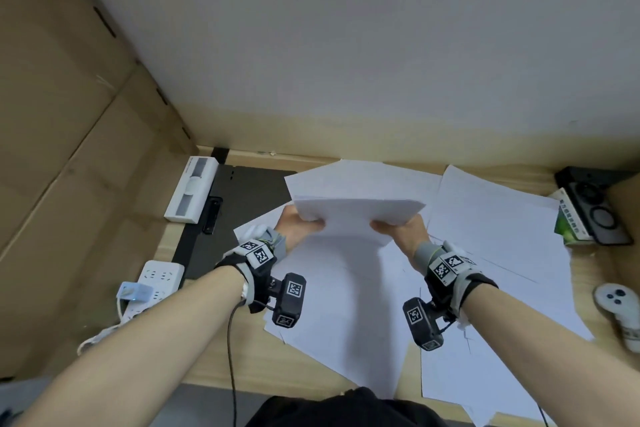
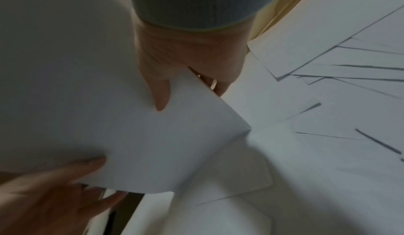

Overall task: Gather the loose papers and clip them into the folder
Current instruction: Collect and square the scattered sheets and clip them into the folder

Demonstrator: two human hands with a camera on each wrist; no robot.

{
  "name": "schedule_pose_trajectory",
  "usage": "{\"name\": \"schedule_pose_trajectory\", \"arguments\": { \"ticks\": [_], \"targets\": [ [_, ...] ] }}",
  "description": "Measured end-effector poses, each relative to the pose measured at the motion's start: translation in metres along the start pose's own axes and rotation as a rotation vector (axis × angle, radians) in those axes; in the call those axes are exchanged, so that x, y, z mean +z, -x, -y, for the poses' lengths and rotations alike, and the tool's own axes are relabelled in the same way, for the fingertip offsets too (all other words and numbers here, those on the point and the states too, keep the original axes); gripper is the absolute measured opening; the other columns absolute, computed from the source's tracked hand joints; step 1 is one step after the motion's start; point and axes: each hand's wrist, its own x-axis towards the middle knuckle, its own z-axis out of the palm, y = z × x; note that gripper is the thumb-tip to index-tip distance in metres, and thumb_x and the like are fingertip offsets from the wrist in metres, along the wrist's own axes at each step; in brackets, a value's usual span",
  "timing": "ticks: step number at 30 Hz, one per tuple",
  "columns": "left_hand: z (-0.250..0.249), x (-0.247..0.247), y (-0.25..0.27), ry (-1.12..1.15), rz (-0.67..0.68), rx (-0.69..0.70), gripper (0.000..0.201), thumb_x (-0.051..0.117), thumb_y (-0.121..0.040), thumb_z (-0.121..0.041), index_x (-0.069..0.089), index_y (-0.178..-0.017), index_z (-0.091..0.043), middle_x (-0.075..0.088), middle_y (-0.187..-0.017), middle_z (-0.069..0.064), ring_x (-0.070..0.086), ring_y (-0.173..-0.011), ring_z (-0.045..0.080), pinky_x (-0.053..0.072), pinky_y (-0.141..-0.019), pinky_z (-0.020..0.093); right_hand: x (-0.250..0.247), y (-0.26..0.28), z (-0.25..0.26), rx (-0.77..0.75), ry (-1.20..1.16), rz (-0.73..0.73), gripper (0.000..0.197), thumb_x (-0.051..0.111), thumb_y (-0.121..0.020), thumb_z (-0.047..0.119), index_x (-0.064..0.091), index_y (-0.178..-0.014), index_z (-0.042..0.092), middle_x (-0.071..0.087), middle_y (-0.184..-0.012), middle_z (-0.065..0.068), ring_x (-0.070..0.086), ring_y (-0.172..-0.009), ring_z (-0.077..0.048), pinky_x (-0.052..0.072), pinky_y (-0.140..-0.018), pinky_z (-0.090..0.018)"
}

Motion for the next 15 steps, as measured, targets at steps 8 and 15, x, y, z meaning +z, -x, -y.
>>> {"name": "schedule_pose_trajectory", "arguments": {
  "ticks": [8, 15],
  "targets": [
    [0.029, -0.031, -0.026, -0.06, 0.032, -0.08, 0.019, 0.07, -0.08, 0.002, 0.07, -0.099, -0.002, 0.071, -0.091, 0.006, 0.066, -0.081, 0.015, 0.053, -0.075, 0.023, 0.018, -0.023, -0.019, 0.115, 0.075, -0.064, 0.016, 0.079, -0.079, 0.008, 0.071, -0.091, 0.003, 0.072, -0.086, -0.014, 0.067, -0.068, -0.025, 0.058, -0.067, -0.037],
    [0.114, -0.097, -0.063, -0.698, -0.145, -0.342, 0.071, 0.067, -0.066, -0.027, 0.05, -0.134, -0.02, 0.041, -0.139, 0.013, 0.043, -0.126, 0.035, 0.046, -0.099, 0.041, 0.023, -0.036, -0.058, 0.272, 0.198, -0.144, 0.022, 0.077, -0.082, 0.011, 0.067, -0.097, -0.001, 0.066, -0.073, -0.009, 0.06, -0.06, -0.023, 0.049, -0.052, -0.027]
  ]
}}
